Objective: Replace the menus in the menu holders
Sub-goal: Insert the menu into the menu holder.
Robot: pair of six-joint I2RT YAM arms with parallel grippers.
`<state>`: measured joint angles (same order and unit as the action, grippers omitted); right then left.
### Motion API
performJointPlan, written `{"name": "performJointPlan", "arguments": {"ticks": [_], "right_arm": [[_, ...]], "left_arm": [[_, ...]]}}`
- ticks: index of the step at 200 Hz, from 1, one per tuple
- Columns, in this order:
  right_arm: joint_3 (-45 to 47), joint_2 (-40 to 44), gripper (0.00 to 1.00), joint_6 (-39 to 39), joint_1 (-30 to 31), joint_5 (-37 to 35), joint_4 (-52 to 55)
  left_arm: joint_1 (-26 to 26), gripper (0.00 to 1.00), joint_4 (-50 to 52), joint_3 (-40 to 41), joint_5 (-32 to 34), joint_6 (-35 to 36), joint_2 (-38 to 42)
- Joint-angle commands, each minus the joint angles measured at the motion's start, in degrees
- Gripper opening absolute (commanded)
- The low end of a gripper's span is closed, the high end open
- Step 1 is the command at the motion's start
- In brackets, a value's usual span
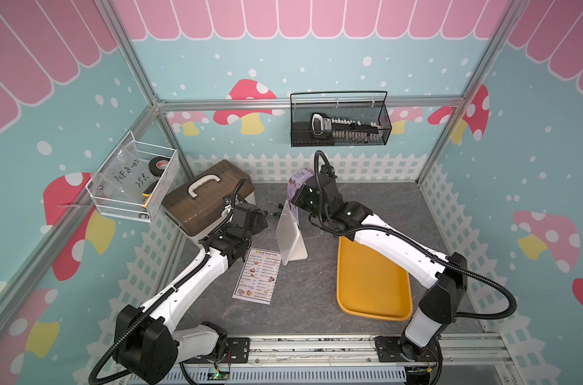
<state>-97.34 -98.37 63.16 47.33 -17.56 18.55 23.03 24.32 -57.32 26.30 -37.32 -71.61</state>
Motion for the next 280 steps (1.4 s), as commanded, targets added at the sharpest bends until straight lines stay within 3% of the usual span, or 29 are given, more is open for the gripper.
{"name": "performJointPlan", "arguments": {"ticks": [1, 141, 280], "right_arm": [[-1.88, -1.45, 0.0, 1.43, 0.47, -1.64, 1.7], [-0.47, -0.95, 0.0, 6.14, 2.13, -6.32, 4.55], [1.09, -2.18, 0.0, 6.72, 2.5, -6.27, 3.87]], "left_arm": [[0.18, 0.97, -0.75, -0.16, -0.02, -1.31, 0.91], [0.18, 0.97, -1.64, -1.2, -0.64, -2.09, -1.25], [1.76, 0.97, -1.86, -2.34, -0.07, -1.48, -1.15]]}}
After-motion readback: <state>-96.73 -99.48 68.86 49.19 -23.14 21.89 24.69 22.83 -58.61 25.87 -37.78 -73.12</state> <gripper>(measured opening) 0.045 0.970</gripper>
